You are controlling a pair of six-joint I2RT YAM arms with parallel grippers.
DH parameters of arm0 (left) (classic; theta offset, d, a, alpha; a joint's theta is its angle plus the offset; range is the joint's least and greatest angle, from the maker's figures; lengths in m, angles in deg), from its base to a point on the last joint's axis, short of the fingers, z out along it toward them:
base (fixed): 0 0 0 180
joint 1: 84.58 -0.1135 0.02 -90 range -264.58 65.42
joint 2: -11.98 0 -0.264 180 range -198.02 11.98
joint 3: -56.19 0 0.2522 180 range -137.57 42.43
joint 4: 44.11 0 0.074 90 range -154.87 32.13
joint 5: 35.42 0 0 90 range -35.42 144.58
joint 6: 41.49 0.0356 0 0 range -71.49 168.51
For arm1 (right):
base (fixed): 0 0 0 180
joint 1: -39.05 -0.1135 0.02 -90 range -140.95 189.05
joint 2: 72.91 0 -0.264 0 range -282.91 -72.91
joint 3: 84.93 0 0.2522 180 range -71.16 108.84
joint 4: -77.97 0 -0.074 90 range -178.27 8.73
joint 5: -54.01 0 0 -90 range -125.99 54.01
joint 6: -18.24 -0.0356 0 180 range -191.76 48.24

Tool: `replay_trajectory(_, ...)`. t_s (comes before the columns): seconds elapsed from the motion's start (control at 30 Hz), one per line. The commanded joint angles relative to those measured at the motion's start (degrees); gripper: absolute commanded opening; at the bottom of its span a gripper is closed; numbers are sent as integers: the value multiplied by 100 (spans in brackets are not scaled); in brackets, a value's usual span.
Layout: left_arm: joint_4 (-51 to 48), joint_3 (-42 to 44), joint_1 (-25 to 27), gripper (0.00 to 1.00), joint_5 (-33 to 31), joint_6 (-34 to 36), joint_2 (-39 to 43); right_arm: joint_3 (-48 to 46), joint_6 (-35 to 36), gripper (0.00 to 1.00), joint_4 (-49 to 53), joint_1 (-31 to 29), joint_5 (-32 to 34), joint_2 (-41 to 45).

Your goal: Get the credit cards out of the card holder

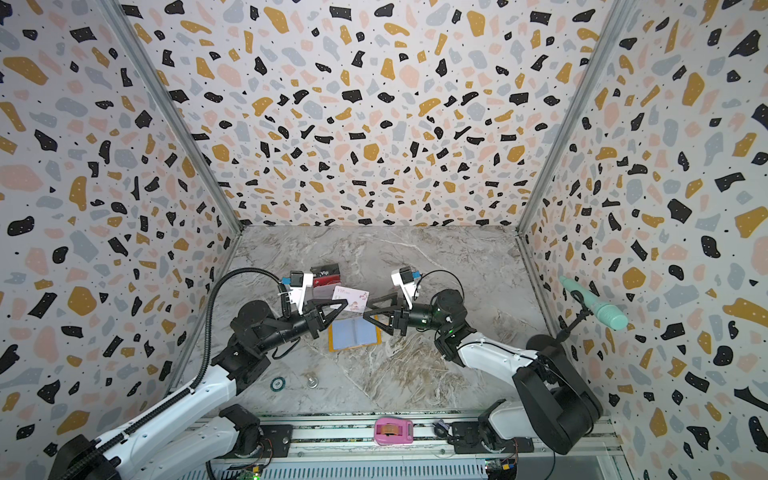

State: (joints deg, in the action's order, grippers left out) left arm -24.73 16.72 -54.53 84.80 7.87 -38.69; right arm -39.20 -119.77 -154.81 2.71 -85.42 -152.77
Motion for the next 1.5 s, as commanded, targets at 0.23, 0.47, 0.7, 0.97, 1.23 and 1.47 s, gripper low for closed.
replay_trajectory(0.23,1870,433,-25,0,-325,-772,190,282,-749,47,-1484,-370,539,-402)
replay_trajectory(0.47,2330,641,-25,0,-376,-963,156,550,-1009,37,-1772,-385,445,-679)
replay_trajectory(0.7,2452,691,-25,0,-390,-1173,153,779,-1194,24,-1851,-392,355,-904)
replay_trajectory(0.97,2513,673,-25,0,-351,-1182,106,798,-1244,14,-1867,-397,320,-935)
replay_trajectory(1.23,2357,684,-25,20,-321,-1131,133,780,-1281,4,-1956,-392,264,-921)
replay_trajectory(1.47,373,170,-25,56,-488,-63,498,621,-1244,0,-1968,-255,-59,-865)
